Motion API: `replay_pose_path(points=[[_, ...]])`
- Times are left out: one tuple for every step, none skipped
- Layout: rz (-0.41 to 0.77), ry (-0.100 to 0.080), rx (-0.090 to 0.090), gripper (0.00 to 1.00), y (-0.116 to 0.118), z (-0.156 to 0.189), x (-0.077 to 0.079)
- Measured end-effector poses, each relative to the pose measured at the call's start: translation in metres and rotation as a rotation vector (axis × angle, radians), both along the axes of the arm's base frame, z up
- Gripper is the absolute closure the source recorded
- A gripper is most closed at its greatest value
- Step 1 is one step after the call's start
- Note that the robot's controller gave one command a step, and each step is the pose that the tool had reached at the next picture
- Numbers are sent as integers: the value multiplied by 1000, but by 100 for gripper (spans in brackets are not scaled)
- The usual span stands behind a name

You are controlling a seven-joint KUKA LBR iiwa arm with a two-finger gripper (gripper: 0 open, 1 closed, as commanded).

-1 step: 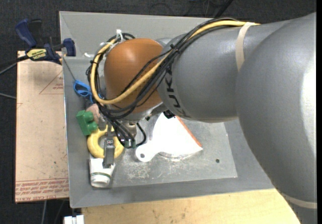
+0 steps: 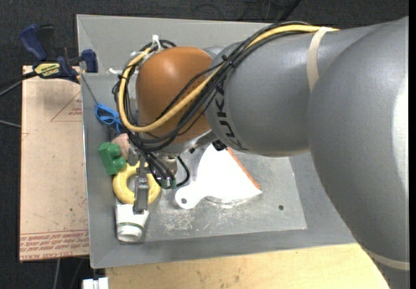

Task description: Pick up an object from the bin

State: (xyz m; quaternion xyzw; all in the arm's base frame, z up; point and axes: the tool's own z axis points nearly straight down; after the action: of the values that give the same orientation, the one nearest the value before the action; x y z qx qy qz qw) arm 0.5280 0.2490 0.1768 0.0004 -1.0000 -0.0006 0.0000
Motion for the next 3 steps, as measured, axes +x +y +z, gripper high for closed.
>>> replay_pose_path(points=[[83, -2, 1, 0, -3, -38, -17], [355, -1, 1, 0, -16, -78, -12], [157, -2, 0, 100, -22, -106, -18]])
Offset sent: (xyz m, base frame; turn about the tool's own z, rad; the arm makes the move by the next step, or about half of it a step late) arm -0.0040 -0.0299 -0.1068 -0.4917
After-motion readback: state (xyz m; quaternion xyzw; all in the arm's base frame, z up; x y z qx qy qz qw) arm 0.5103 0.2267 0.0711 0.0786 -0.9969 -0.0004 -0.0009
